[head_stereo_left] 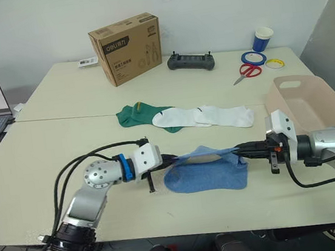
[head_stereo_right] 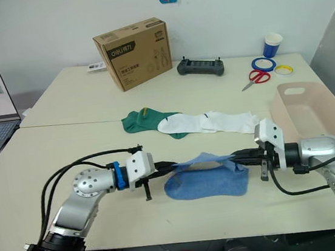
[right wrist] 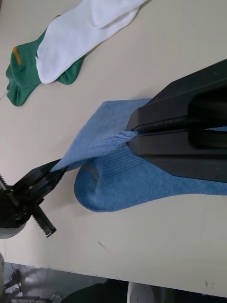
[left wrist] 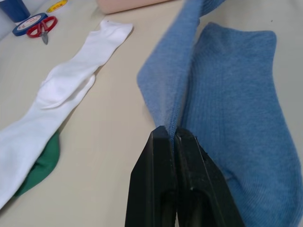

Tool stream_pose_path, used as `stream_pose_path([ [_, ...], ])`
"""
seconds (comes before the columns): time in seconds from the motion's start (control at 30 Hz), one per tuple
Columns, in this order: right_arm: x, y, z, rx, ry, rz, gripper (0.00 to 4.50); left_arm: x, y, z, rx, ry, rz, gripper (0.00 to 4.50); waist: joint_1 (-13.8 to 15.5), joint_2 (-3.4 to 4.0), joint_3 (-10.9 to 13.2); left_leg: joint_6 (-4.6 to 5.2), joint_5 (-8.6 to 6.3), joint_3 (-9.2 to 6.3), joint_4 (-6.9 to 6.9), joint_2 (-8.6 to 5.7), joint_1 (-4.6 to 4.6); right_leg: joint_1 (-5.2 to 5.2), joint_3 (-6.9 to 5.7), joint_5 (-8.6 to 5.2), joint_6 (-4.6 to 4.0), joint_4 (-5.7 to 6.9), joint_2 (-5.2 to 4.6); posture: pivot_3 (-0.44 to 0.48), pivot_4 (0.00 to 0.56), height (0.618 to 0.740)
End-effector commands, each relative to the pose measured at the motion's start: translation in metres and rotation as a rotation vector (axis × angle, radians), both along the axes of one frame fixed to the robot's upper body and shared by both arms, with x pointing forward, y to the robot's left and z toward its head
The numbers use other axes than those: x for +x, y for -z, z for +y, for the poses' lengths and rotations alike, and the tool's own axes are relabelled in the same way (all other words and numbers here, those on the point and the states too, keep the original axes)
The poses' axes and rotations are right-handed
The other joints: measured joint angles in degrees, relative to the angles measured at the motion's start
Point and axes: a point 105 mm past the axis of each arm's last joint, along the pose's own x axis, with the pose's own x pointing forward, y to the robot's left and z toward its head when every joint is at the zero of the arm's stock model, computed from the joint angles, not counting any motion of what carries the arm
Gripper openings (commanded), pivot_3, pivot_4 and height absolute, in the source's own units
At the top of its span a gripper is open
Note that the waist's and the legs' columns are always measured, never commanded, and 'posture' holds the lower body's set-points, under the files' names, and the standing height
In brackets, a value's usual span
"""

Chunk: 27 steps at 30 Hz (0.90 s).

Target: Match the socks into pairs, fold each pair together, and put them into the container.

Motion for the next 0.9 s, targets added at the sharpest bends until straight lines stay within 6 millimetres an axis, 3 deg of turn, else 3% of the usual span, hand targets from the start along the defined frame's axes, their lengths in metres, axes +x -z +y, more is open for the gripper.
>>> stream_pose_path([
  [0.03,0.000,-0.014,-0.005,-0.010,-0.017,-0.035,0.00,-0.012,-0.027,0.002,-0.034,0.064,0.009,0.01,0.00,0.00,0.00,0.00,0.00,0.01,0.00,0.00,-0.01,-0.01,0.01,0.00,0.00,0.00,0.00,0.000,0.150,0.740],
  [0.33,-0.021,-0.015,-0.010,-0.032,-0.078,0.094,0.00,-0.043,-0.033,-0.010,-0.070,0.148,0.220,0.01,0.01,0.00,0.00,0.00,0.00,-0.01,0.00,0.00,-0.01,0.00,-0.02,-0.01,0.00,-0.01,-0.02,0.000,0.150,0.740],
  [0.6,-0.045,-0.010,-0.007,-0.047,-0.133,0.216,0.00,-0.066,-0.012,-0.010,-0.019,0.173,0.421,0.01,-0.08,0.00,0.01,0.00,0.00,-0.06,-0.01,0.01,0.01,-0.01,-0.02,-0.02,0.01,0.00,0.01,0.000,0.150,0.740],
  [0.77,-0.055,0.000,-0.008,-0.062,-0.137,0.268,0.00,-0.073,-0.010,-0.010,-0.032,0.177,0.509,0.01,0.01,-0.01,0.01,0.00,0.00,-0.02,0.01,0.00,-0.01,0.00,-0.01,-0.02,0.00,-0.04,-0.02,0.000,0.150,0.740],
  [0.9,-0.051,0.004,-0.006,-0.041,-0.122,0.273,0.00,-0.067,-0.005,-0.010,-0.018,0.152,0.524,0.01,-0.03,-0.01,0.01,0.00,0.00,-0.05,0.01,0.00,0.00,-0.01,-0.02,-0.02,0.00,-0.04,0.00,0.000,0.150,0.740],
])
